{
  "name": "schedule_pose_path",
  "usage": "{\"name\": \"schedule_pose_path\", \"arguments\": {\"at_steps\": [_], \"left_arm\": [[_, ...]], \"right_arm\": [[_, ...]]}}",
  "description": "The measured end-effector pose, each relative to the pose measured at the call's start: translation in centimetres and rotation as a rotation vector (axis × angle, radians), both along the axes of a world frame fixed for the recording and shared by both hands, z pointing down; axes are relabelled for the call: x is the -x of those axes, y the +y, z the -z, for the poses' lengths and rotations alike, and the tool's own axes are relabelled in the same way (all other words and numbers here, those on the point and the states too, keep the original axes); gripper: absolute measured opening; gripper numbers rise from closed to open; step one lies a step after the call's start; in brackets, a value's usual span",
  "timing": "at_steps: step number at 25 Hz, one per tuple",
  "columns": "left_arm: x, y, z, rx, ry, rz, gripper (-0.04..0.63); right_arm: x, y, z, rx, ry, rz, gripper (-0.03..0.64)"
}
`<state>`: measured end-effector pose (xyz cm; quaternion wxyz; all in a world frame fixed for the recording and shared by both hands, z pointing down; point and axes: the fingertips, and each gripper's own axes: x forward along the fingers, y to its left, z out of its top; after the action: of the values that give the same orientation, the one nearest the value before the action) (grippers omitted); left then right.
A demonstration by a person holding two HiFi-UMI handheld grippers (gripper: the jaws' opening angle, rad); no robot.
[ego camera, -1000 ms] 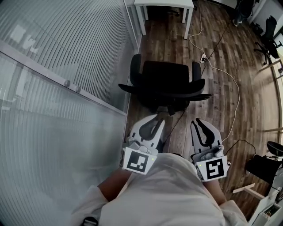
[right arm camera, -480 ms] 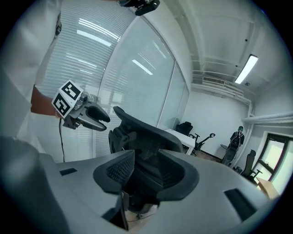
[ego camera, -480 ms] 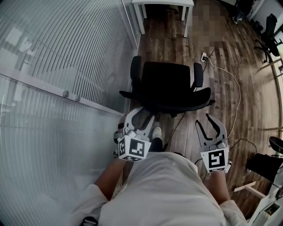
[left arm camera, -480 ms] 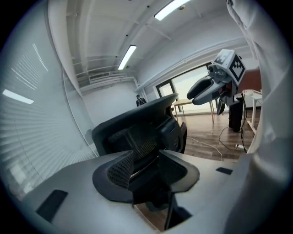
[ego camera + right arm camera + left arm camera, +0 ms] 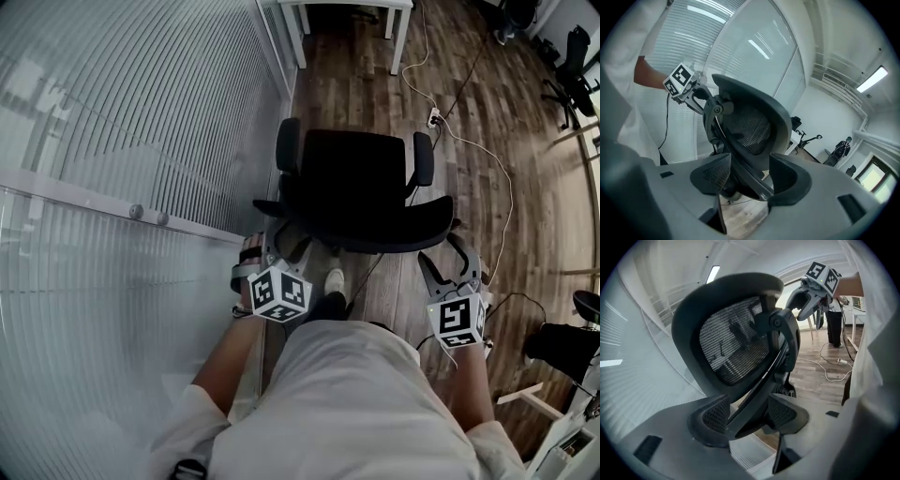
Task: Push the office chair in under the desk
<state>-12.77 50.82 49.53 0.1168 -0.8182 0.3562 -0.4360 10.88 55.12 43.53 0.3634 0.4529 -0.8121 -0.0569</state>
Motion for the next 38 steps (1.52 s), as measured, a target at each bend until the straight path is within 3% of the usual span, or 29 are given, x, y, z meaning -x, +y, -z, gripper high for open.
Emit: {"name": "schedule_pose_path", "arguments": {"at_steps": [7, 14, 24, 28, 38], "left_arm": [[1.1, -2.5, -3.1, 0.028, -0.153, -0.025, 0.275], [1.9, -3.6, -3.7, -0.055, -0.283, -0.065, 0.278], [3.4, -4.1, -4.6, -0.030, -0.332, -0.038, 0.278], [3.9, -4.2, -5.9, 0.026, -0.354, -0.021, 0.278], [4.2, -5.8, -6.4, -0.030, -0.425, -0.048, 0.236]], "right_arm": [[-2.4, -2.4, -3.9, 0.068, 0.128, -0.022, 0.276], [-3.6, -4.4, -8.0, 0.160, 0.193, -0.036, 0.277], [-2.8, -4.5, -10.0, 0.207, 0.181, -0.010, 0.264], [-3.1, -4.4, -10.0, 0.206, 0.193, 0.004, 0.255], [-2.7, -4.7, -10.3, 0.206, 0.232, 0.043, 0.235]]}}
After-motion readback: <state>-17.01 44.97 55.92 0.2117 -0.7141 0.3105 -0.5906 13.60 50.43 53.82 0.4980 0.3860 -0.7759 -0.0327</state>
